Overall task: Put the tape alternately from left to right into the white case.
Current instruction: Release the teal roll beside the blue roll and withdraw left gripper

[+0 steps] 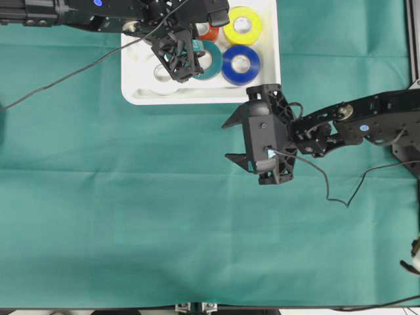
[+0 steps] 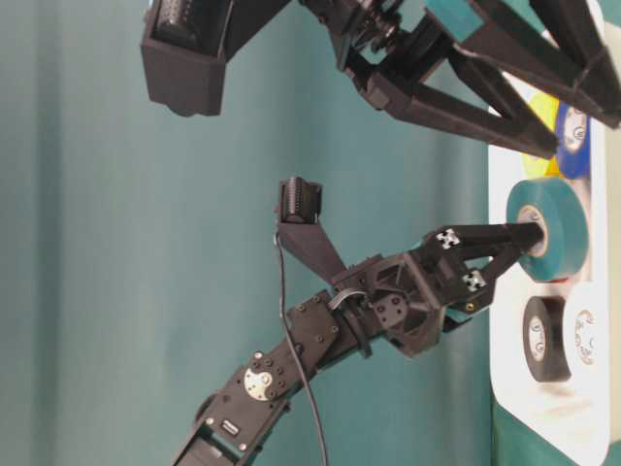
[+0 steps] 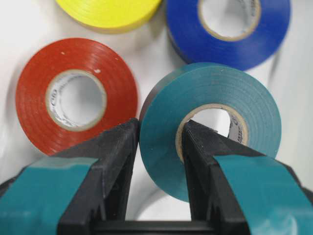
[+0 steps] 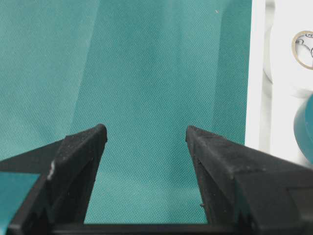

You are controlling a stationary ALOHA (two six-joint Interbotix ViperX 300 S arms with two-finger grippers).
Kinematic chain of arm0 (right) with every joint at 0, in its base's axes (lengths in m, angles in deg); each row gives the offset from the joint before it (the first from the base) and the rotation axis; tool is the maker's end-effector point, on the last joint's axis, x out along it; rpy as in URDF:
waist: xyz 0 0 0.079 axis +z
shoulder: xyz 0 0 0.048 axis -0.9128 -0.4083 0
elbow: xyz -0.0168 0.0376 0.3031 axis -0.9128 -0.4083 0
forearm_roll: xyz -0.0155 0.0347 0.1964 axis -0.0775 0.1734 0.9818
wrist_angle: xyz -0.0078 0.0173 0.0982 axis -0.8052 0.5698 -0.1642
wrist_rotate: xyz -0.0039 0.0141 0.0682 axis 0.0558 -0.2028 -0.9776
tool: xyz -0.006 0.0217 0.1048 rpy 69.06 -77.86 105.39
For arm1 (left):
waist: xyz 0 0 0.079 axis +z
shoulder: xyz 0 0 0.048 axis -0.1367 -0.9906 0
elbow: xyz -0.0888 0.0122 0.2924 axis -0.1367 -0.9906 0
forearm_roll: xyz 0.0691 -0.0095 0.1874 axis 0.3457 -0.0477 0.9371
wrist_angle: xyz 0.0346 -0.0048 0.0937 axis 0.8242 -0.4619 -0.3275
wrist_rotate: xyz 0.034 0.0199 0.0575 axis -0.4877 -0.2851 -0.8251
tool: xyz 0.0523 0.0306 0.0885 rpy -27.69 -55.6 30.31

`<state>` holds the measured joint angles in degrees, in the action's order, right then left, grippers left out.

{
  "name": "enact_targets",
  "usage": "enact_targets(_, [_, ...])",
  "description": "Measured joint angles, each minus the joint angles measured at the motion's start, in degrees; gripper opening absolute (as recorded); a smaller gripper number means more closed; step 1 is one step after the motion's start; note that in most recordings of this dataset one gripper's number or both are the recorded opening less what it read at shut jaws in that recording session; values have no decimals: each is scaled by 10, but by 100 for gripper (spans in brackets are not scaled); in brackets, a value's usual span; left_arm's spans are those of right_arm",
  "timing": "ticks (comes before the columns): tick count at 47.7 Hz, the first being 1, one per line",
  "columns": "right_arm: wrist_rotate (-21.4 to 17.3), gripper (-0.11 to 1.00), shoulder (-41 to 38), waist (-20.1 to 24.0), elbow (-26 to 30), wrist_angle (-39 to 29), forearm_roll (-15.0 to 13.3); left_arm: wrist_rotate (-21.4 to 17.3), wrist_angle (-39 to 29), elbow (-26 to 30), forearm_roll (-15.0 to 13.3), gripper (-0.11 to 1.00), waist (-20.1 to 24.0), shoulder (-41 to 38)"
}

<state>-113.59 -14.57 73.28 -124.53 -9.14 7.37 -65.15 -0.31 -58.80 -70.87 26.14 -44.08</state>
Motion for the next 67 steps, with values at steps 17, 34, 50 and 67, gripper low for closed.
enact_targets(17, [0, 74, 0, 0, -1, 0, 1, 0, 3, 1, 0, -4, 3, -6])
enact_targets(34, [0, 74, 0, 0, -4, 0, 1, -1, 4, 0, 0, 13, 9, -6])
enact_targets(50, [0, 74, 0, 0, -4, 0, 1, 0, 4, 1, 0, 70, 8, -5])
enact_targets(67, [0, 74, 0, 0, -4, -1, 0, 3, 5, -40, 0, 70, -8, 44])
